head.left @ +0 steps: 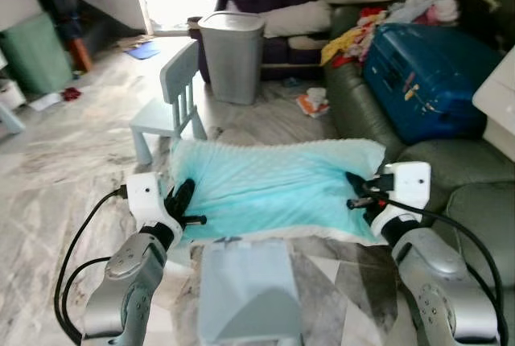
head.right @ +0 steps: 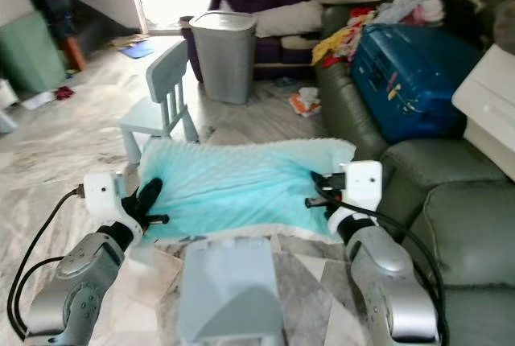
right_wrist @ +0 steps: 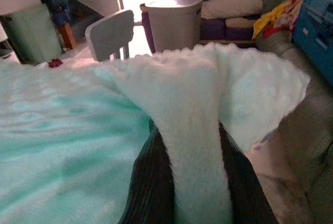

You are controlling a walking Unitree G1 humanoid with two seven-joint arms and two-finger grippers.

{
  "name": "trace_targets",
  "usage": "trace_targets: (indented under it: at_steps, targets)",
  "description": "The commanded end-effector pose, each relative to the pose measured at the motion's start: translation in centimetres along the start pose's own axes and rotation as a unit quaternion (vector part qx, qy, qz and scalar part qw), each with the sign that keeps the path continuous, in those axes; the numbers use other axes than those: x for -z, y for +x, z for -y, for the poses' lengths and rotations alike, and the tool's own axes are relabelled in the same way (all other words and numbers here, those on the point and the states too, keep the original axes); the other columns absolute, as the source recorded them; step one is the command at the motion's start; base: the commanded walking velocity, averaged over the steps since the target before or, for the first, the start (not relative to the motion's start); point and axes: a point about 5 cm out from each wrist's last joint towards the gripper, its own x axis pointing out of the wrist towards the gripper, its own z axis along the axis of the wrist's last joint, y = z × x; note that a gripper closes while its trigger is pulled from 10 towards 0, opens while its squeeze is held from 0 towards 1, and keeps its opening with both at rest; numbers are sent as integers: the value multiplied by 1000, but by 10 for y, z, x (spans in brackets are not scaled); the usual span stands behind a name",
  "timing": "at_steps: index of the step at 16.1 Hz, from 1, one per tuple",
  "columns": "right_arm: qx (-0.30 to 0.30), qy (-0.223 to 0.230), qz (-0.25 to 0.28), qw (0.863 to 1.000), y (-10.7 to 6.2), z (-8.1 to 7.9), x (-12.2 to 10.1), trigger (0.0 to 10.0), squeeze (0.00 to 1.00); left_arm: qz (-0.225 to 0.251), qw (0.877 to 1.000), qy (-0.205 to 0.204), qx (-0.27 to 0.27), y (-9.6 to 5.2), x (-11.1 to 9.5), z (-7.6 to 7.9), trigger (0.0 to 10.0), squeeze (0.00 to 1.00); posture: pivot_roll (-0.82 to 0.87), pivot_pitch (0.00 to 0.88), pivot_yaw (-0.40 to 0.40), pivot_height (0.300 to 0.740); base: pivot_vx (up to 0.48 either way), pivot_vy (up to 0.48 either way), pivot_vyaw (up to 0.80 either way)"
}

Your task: Move the pillow to the sofa

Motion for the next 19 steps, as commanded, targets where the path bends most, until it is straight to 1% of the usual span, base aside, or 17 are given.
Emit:
trace_targets:
  at_steps: [1,2,7,8,10,12,16,19]
  targets:
    - [-15,-4,19,1000,3,-8,-9,10000,0,9,1000,8,-13,-2,-7,-8,10000,0,-136,0,18,740,0,469,0]
    - [-15,-4,19,1000,3,-8,-9,10000,0,14,1000,16,-9,-2,-8,-7,10000,0,-136,0,19,740,0,0,0]
    - [-15,-4,18,1000,3,-7,-9,10000,0,12,1000,13,-10,0,-8,-5,10000,0,-139,0,16,740,0,0,0]
    - [-16,-5,18,1000,3,-7,-10,10000,0,13,1000,3,-8,1,-9,-5,10000,0,-139,0,16,740,0,0,0]
    - [-17,-6,18,1000,4,-7,-10,10000,0,13,1000,4,-8,2,-11,-4,10000,0,-139,0,13,740,0,0,0]
    - [-18,-8,13,1000,5,-7,-10,10000,0,12,1000,-6,-4,3,-11,-3,10000,0,-141,0,11,740,0,0,0]
    - [-19,-9,11,1000,5,-7,-10,10000,0,16,1000,-4,3,5,-12,-1,10000,0,-144,0,7,740,0,0,-800]
    - [-20,-10,11,1000,5,-6,-11,10000,0,14,1000,-18,4,5,-11,-3,10000,0,-147,0,6,740,0,0,-800]
